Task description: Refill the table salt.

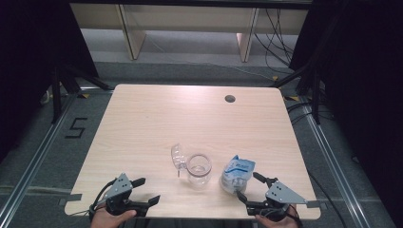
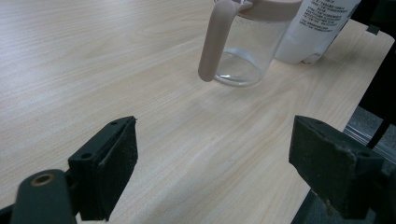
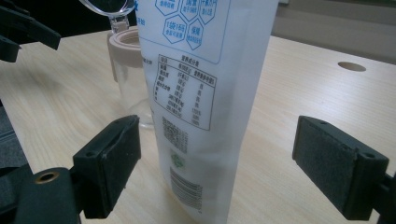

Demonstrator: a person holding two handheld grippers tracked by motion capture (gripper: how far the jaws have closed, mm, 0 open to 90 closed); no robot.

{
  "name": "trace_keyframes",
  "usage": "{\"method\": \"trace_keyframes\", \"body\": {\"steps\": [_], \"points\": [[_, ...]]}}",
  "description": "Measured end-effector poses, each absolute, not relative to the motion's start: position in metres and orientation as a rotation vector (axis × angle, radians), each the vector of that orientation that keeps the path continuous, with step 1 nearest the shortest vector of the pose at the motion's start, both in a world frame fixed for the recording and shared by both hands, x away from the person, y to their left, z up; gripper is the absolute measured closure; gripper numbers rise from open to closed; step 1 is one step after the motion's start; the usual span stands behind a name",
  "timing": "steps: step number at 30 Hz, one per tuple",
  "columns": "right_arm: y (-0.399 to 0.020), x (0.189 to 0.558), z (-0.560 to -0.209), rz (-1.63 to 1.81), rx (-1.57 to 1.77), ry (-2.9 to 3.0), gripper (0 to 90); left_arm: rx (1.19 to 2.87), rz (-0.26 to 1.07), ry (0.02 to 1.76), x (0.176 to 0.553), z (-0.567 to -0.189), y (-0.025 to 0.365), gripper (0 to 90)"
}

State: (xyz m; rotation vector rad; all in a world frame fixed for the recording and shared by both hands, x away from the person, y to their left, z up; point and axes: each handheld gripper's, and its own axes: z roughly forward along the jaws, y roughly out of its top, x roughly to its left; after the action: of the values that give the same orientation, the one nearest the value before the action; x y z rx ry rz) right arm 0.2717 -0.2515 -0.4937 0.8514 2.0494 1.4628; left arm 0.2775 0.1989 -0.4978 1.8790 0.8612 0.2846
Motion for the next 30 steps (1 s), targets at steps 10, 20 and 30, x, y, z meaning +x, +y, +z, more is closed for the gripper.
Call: {"method": "trace_keyframes", "body": {"steps": [10, 20, 30], "points": [[-0.249, 0.281, -0.498, 1.474, 0.798, 2.044, 16.0, 1.866, 0.267, 0.887, 0.276, -0.500, 0.196, 15.2], [-0.241, 0.288, -0.501, 1.508, 0.833, 2.072, 16.0, 1.871, 0.268, 0.886, 0.277, -0.500, 0.197, 15.1], [-0.235, 0.295, -0.506, 1.536, 0.802, 2.104, 16.0, 1.884, 0.274, 0.867, 0.277, -0.500, 0.198, 15.1]]}}
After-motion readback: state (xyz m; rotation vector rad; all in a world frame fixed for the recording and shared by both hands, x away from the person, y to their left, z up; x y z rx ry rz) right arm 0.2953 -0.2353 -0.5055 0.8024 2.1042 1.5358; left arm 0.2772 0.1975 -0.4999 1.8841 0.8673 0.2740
